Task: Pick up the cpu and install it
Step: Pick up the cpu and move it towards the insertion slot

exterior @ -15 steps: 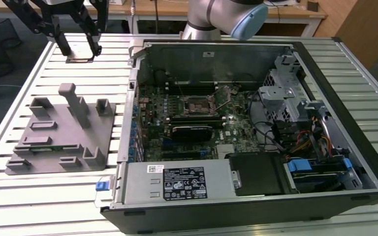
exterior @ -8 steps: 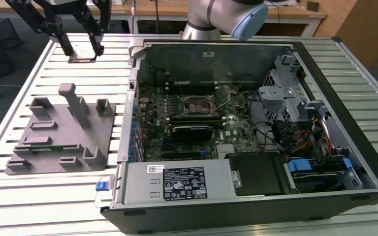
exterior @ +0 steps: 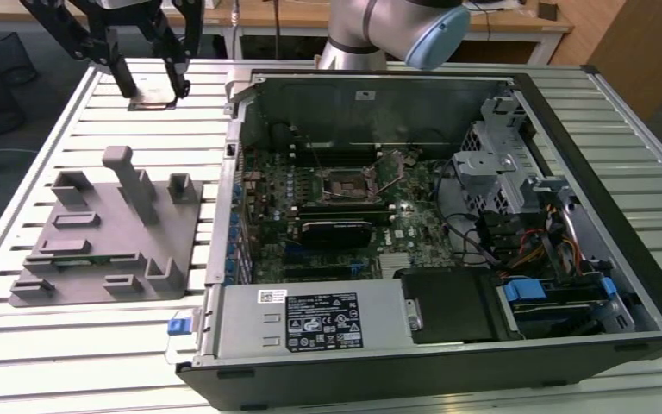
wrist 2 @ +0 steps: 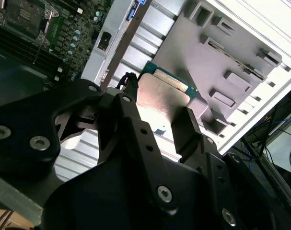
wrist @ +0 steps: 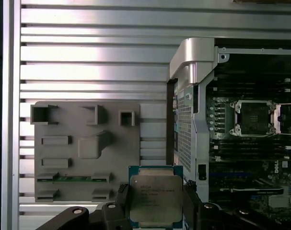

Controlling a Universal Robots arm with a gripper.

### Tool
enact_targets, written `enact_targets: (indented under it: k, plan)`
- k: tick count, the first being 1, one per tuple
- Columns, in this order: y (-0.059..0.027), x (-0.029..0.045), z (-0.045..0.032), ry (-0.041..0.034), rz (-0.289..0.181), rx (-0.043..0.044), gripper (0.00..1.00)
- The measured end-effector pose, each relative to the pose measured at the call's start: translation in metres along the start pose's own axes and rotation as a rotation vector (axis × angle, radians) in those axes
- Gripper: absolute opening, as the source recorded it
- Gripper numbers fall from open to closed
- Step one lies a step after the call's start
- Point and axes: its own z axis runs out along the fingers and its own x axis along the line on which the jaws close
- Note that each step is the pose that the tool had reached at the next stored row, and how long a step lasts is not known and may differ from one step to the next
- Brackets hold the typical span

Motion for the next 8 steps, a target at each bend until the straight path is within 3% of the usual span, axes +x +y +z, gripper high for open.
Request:
enact_targets:
  k: [8]
  plan:
    - [0.0002,-0.0223,0.0007,-0.0001,0.000,-0.0001,0.53]
